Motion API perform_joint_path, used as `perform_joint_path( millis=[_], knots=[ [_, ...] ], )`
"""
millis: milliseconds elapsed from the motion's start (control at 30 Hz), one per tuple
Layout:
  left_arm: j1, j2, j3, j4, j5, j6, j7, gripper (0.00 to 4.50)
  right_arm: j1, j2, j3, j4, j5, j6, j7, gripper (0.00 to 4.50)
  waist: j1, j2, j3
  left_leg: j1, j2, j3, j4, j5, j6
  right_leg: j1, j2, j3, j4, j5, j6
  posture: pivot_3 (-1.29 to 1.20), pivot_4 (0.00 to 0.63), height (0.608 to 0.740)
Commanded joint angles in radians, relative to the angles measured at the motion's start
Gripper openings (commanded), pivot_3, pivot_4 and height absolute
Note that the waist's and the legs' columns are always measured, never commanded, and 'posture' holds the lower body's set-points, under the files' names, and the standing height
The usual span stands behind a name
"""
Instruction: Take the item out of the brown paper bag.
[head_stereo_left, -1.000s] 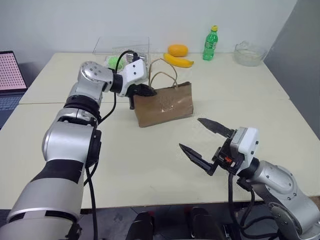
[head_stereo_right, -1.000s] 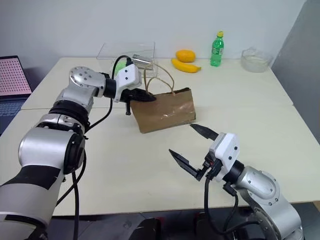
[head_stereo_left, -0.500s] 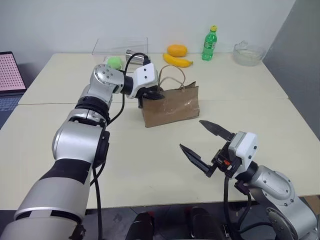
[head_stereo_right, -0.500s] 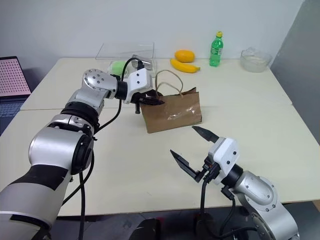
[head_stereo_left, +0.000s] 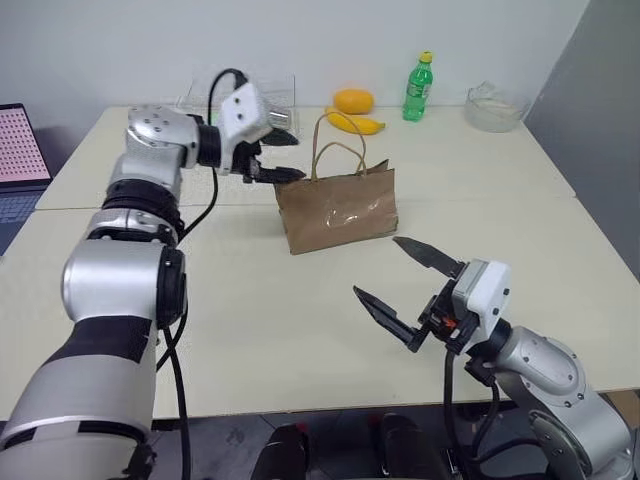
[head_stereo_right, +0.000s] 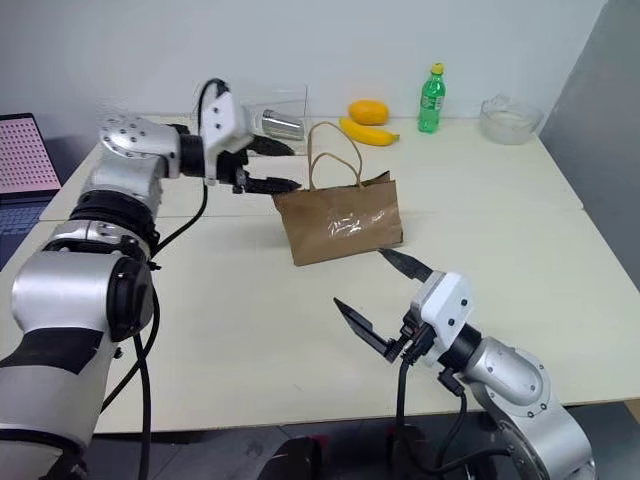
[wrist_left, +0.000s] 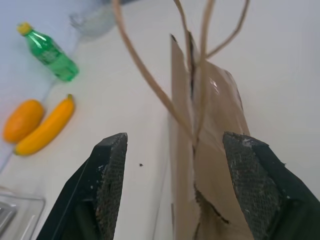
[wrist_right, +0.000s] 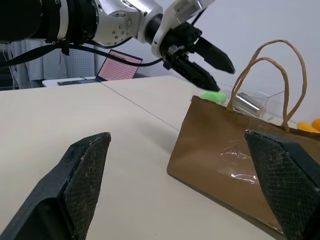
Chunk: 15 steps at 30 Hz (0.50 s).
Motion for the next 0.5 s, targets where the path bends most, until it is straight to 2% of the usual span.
perform_joint_path(
  millis=[33, 100, 200, 233, 300, 367, 500],
  knots=[
    [0.039, 0.051, 0.087, -0.092, -0.101, 0.104, 0.017, 3.17, -0.019, -0.004, -0.032, -0.006, 0.023, 0.008, 0.006, 4.50, 0.000, 0.000, 0.000, 0.000, 0.000, 0.000, 0.000, 0.000, 0.000, 0.000, 0.000, 0.000, 0.000, 0.000, 0.000, 0.00, 0.150, 0.740],
    [0.101, 0.071, 0.125, -0.181, -0.161, 0.206, -0.010, 3.17, -0.020, -0.005, -0.050, -0.001, 0.036, 0.021, 0.002, 4.50, -0.002, 0.000, 0.000, 0.000, 0.000, 0.000, 0.001, 0.000, 0.000, 0.000, 0.000, 0.000, 0.000, 0.000, 0.000, 0.00, 0.150, 0.740],
    [0.291, 0.090, 0.126, -0.474, -0.250, 0.420, -0.076, 3.17, -0.026, -0.003, -0.072, 0.009, 0.048, 0.030, 0.000, 4.50, -0.006, 0.001, 0.000, 0.001, 0.001, 0.000, 0.000, 0.000, 0.000, 0.000, 0.000, 0.001, 0.001, 0.000, 0.000, 0.00, 0.150, 0.740],
    [0.368, 0.098, 0.115, -0.588, -0.272, 0.480, -0.088, 2.99, -0.028, -0.005, -0.076, 0.010, 0.052, 0.034, 0.001, 4.50, -0.006, 0.001, 0.000, 0.001, 0.001, 0.000, 0.000, 0.000, 0.000, 0.001, 0.000, 0.001, 0.001, 0.000, 0.000, 0.00, 0.150, 0.740],
    [0.514, 0.118, 0.087, -0.794, -0.310, 0.584, -0.108, 2.56, -0.032, -0.010, -0.084, 0.010, 0.062, 0.043, 0.004, 4.50, -0.005, 0.001, 0.000, 0.001, 0.001, 0.000, 0.001, 0.000, 0.000, 0.001, 0.000, 0.001, 0.001, 0.000, 0.000, 0.00, 0.150, 0.740],
    [0.645, 0.138, 0.047, -0.956, -0.315, 0.621, -0.118, 1.93, -0.038, -0.019, -0.092, 0.009, 0.076, 0.062, 0.009, 4.50, -0.003, 0.001, 0.000, 0.001, 0.001, 0.000, 0.001, 0.000, 0.000, 0.001, 0.000, 0.001, 0.001, 0.000, -0.001, 0.00, 0.150, 0.740],
    [0.784, 0.099, -0.016, -1.062, -0.284, 0.595, -0.039, 0.63, -0.053, -0.039, -0.110, 0.003, 0.116, 0.118, 0.005, 4.50, 0.006, 0.001, 0.000, 0.002, 0.001, 0.000, 0.001, 0.000, 0.000, 0.002, 0.000, 0.001, 0.001, 0.000, -0.001, 0.00, 0.150, 0.740]
  ],
)
